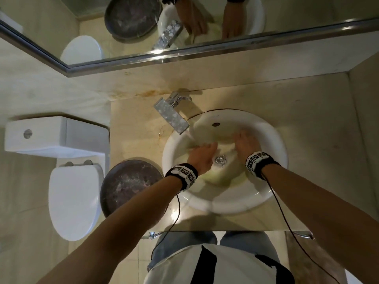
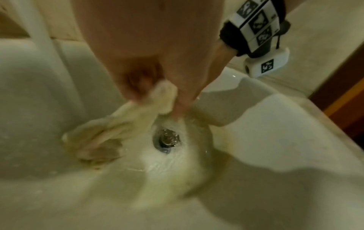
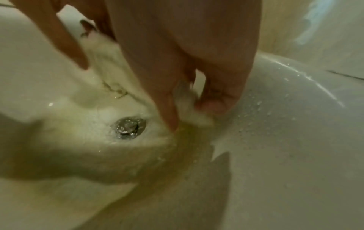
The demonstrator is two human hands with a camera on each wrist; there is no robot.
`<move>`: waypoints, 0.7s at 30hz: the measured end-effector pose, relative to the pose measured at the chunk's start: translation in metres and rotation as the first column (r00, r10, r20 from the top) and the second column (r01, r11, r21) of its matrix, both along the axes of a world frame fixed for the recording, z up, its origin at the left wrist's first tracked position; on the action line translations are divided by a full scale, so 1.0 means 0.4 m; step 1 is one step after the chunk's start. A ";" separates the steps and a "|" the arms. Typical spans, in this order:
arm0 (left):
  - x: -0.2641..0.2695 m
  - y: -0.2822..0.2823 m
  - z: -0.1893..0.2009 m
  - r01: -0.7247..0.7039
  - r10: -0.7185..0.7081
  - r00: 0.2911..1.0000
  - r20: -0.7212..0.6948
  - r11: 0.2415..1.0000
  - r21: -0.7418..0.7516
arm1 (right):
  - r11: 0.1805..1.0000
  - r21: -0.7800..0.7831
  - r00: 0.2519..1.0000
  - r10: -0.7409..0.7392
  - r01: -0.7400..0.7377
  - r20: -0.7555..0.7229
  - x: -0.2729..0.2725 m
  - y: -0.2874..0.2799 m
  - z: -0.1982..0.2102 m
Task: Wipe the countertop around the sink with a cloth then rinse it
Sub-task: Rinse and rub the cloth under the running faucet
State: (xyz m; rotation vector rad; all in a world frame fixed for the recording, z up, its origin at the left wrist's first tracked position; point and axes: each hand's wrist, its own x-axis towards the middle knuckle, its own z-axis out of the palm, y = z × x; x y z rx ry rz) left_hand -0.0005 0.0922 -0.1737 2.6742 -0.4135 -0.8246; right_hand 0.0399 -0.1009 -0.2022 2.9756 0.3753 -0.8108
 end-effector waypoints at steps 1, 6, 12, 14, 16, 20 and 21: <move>-0.013 -0.006 -0.012 0.075 -0.075 0.992 -0.102 0.997 -0.002 | 1.000 -0.026 0.999 0.014 -0.015 -0.041 -0.011 -0.008 -0.008; -0.051 -0.033 -0.070 -0.089 0.151 0.938 -0.313 0.975 0.205 | 0.997 0.017 0.977 -0.070 0.075 -0.200 -0.080 0.023 -0.068; -0.062 -0.064 -0.131 -0.365 0.414 0.845 -0.338 0.909 0.199 | 0.950 0.094 0.916 -0.258 0.299 -0.308 -0.115 0.086 -0.102; -0.054 -0.061 -0.144 -0.372 0.397 0.864 -0.311 0.918 0.137 | 0.938 0.140 0.902 -0.251 0.316 -0.352 -0.118 0.098 -0.110; -0.034 -0.047 -0.149 -0.383 0.379 0.858 -0.348 0.922 0.060 | 0.928 0.207 0.900 -0.218 0.311 -0.378 -0.121 0.103 -0.113; -0.004 -0.010 -0.203 -0.539 0.442 0.735 -0.514 0.841 -0.047 | 0.887 0.333 0.899 -0.174 0.321 -0.402 -0.109 0.099 -0.108; -0.004 -0.006 -0.219 -0.593 0.469 0.690 -0.551 0.803 -0.059 | 0.891 0.321 0.898 -0.178 0.321 -0.401 -0.102 0.101 -0.111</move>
